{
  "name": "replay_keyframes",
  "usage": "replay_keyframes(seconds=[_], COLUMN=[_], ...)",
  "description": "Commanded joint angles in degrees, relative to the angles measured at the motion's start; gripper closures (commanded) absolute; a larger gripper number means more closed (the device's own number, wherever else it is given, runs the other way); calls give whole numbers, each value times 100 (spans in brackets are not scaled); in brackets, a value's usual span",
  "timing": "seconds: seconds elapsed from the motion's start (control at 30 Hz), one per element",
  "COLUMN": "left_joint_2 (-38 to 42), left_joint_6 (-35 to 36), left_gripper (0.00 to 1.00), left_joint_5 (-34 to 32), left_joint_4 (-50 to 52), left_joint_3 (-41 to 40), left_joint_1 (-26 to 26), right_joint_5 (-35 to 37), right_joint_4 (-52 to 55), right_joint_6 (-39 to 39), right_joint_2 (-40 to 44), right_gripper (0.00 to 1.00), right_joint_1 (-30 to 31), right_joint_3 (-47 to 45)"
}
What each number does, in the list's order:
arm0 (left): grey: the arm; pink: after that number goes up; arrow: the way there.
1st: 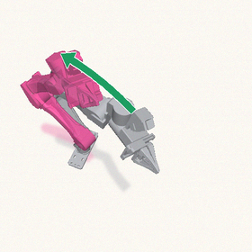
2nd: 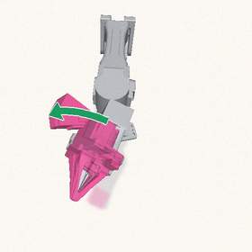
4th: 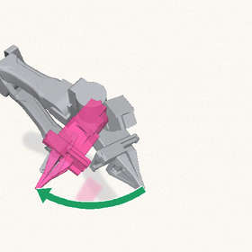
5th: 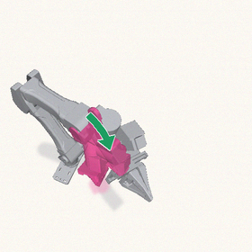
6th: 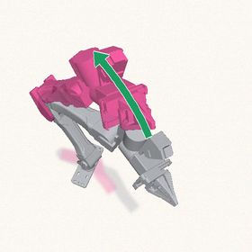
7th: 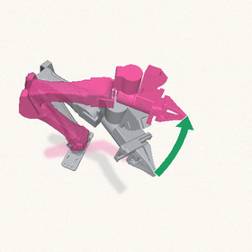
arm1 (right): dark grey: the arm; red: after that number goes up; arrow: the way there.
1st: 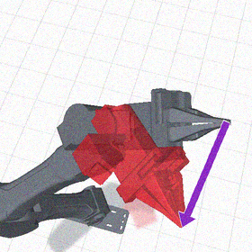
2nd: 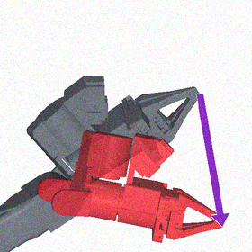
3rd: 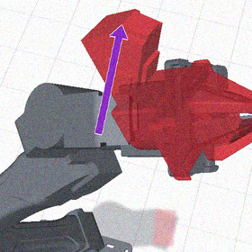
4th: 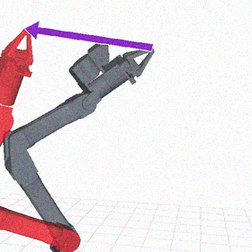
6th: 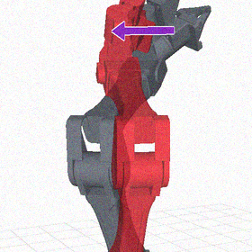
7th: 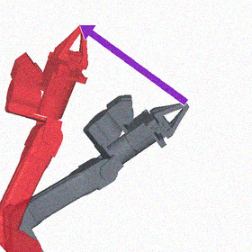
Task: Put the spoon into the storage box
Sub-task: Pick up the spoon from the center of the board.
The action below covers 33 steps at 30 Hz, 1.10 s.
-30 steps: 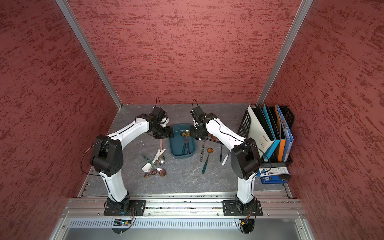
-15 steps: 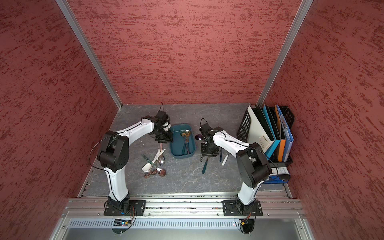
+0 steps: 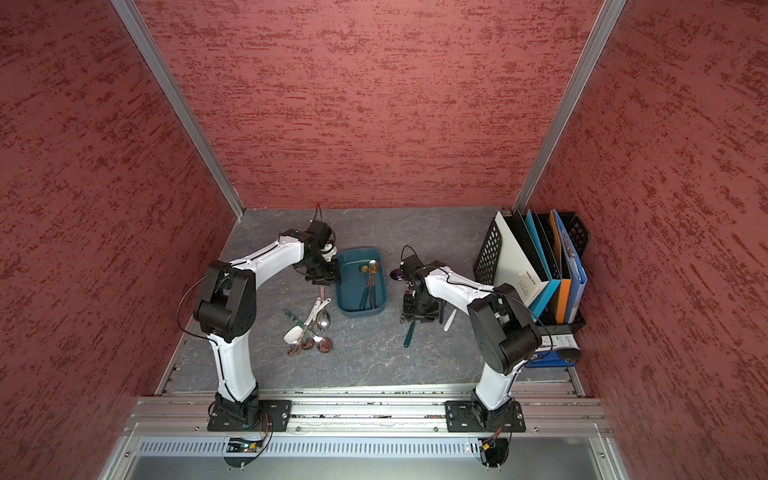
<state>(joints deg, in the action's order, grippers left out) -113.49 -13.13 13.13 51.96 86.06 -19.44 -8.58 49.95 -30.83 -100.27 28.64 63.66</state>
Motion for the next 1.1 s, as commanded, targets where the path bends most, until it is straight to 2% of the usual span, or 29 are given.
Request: replay_keyframes(seconds=[0.0, 0.17, 0.63, 1.07], left_joint_2=[126, 170, 337, 306], left_joint_6=[64, 99, 99, 85], left_gripper=[53, 47, 45, 44], left_joint_5=[-20, -40, 8, 161], left_joint_4=[9, 56, -2, -18], left_joint_3=[148, 344, 433, 834], left_joint_1=[16, 23, 251, 496], right_joint_5=[-91, -78, -13, 172], right_joint_4=[-210, -277, -361, -29], right_joint_6=[-108, -138, -131, 381], right_joint_2=[-111, -178, -236, 242], right_gripper=[57, 59, 80, 88], right_joint_1=[-25, -19, -9, -6], right_joint_3=[-141, -304, -538, -299])
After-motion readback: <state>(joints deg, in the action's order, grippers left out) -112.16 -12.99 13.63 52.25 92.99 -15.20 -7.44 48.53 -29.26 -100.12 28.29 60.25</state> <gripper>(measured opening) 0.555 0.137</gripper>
